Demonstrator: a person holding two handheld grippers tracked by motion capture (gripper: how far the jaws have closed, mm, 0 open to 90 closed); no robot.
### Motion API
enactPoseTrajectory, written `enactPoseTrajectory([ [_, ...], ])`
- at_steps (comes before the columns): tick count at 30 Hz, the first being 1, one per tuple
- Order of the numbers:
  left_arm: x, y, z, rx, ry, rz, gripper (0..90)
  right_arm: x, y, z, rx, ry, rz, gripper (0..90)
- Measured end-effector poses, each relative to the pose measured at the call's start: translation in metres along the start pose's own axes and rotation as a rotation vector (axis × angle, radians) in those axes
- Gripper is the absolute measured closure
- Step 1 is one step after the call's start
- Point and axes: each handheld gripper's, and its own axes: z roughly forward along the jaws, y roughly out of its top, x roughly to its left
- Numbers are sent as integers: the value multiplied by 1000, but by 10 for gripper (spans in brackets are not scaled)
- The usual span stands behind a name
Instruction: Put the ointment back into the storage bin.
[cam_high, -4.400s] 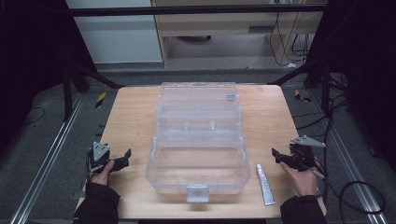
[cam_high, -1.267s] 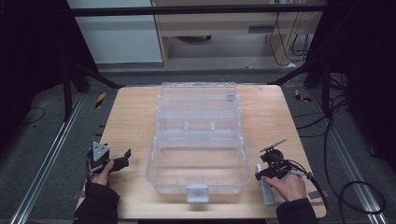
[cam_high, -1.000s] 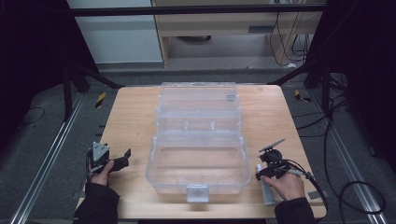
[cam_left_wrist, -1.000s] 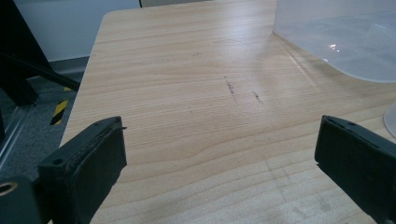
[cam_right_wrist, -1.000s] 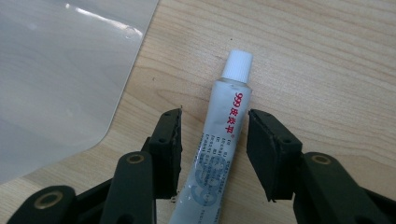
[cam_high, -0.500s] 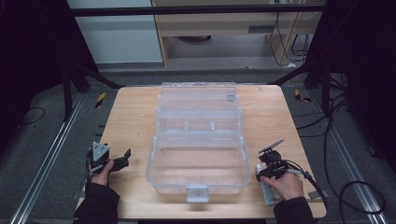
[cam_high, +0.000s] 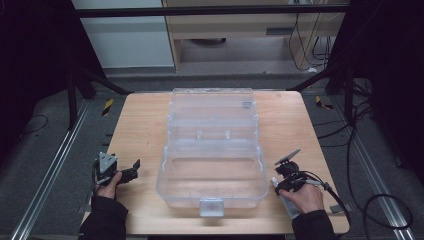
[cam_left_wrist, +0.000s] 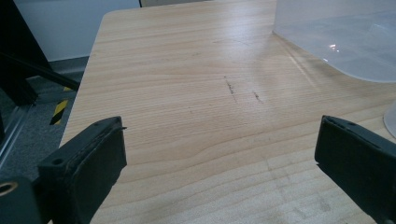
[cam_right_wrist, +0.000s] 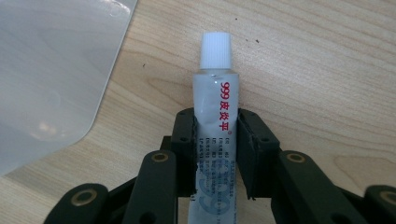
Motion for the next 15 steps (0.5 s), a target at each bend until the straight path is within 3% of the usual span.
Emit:
enactPoseTrajectory([
  [5, 0, 0, 0, 3, 1, 0, 15, -2, 0, -4, -2, -4, -19, 698],
  [9, 0, 0, 0, 3, 2, 1, 15, -6, -2, -13, -32, 14, -10, 699],
  [15, 0, 0, 0, 3, 4, 1, 15, -9, -3, -30, -71, 12, -37, 699],
])
